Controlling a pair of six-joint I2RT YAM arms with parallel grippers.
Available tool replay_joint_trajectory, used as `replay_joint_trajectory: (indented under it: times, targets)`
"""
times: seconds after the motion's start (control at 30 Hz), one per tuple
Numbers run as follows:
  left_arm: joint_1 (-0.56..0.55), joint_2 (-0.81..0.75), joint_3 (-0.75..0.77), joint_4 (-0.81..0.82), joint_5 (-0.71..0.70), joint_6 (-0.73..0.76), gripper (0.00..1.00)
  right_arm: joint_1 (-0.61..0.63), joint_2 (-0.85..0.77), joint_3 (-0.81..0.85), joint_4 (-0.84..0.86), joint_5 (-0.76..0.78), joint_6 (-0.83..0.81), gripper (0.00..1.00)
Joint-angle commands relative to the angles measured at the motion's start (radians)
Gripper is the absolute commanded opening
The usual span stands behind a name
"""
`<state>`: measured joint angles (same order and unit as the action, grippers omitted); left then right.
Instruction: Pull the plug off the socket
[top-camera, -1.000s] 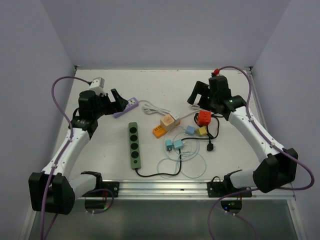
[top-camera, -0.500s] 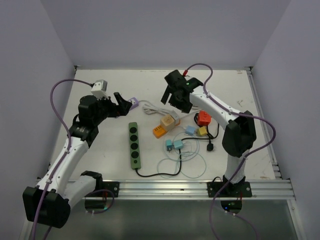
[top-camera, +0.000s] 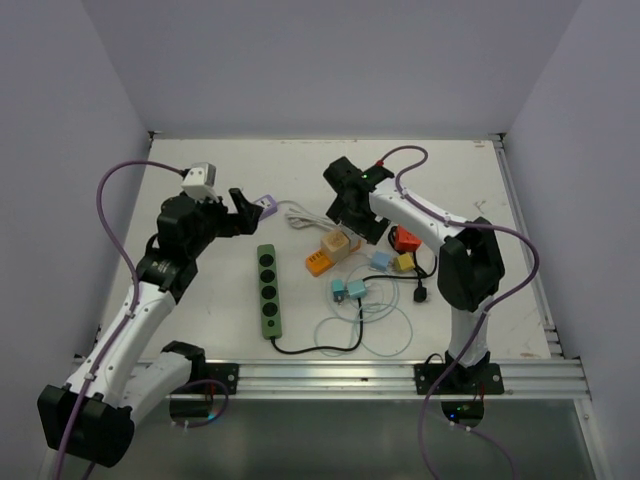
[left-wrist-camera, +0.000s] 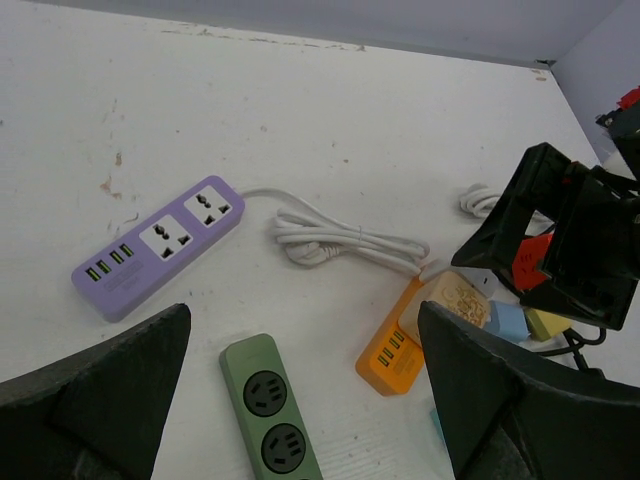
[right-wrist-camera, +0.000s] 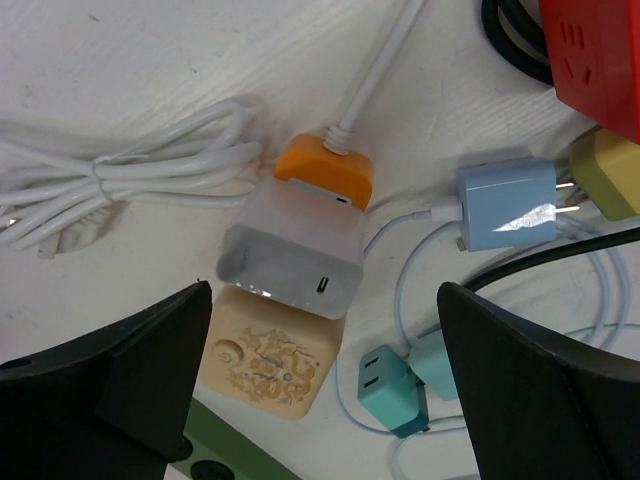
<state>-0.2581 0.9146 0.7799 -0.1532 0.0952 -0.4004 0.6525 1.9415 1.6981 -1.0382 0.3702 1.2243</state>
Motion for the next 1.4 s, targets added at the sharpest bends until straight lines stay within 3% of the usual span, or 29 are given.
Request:
replay_joint_trajectory:
  times: [0.0,0.6,1.03,1.13,1.23,1.27,1.37]
  targets:
    - [-0.009,-0.031,0.032,0.004,-0.018,0.023,1.0,-0.002,-0.049,-0.051,0.027,0.027,0.064,0.99]
    - [-0.049,-0.036,0.032,0.0,-0.046,0.043,1.0,-0.002,0.01,-0.057,0.124,0.055,0.103,0.98]
    - [-0.063,-0.04,0.032,-0.003,-0.054,0.052,1.0,-0.002,0.005,-0.132,0.213,0.023,0.112,0.75]
    - [-0.066,-0.04,0.032,-0.003,-0.058,0.055,0.99,-0.002,0.01,-0.135,0.247,0.004,0.095,0.65]
    - [-0.067,-0.039,0.033,-0.003,-0.061,0.057,1.0,-0.002,0.007,-0.137,0.274,-0.004,0.073,0.45]
    - [-0.067,-0.04,0.033,-0.003,-0.061,0.057,1.0,-0.002,0.007,-0.132,0.277,-0.002,0.069,0.31]
    - [-0.067,-0.04,0.033,-0.005,-0.061,0.06,1.0,-0.002,0.016,-0.092,0.273,-0.005,0.044,0.07]
